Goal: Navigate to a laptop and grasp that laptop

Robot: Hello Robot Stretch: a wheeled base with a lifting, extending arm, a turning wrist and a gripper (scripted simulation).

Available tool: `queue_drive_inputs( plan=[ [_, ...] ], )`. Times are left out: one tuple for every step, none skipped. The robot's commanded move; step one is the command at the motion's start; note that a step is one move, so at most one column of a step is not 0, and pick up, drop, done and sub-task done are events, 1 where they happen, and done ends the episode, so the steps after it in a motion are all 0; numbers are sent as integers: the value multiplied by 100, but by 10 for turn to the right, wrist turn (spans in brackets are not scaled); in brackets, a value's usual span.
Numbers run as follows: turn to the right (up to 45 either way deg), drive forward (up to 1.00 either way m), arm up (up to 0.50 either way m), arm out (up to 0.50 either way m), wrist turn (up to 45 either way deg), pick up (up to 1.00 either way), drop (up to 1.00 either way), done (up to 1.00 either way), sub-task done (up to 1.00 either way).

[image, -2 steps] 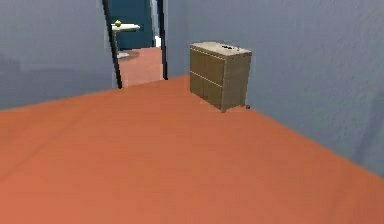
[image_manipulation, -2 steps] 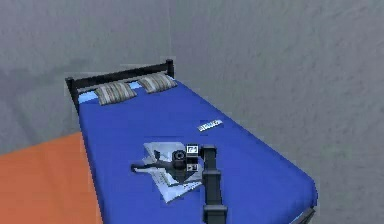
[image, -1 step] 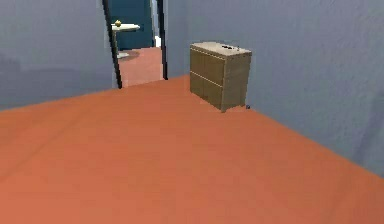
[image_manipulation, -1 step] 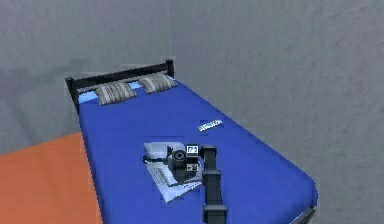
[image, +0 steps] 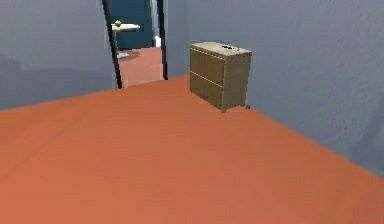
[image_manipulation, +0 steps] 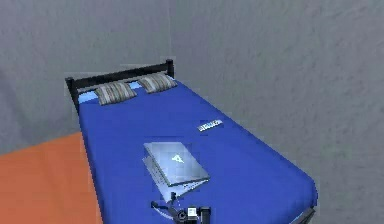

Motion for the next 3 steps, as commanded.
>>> queue_drive_inputs(
  plan=[
    [0,0,0,0,0,100,0,0,0],
    [0,0,10,0,0,0,0,0,0],
    [0,0,0,0,0,0,0,100,0]
  ],
)
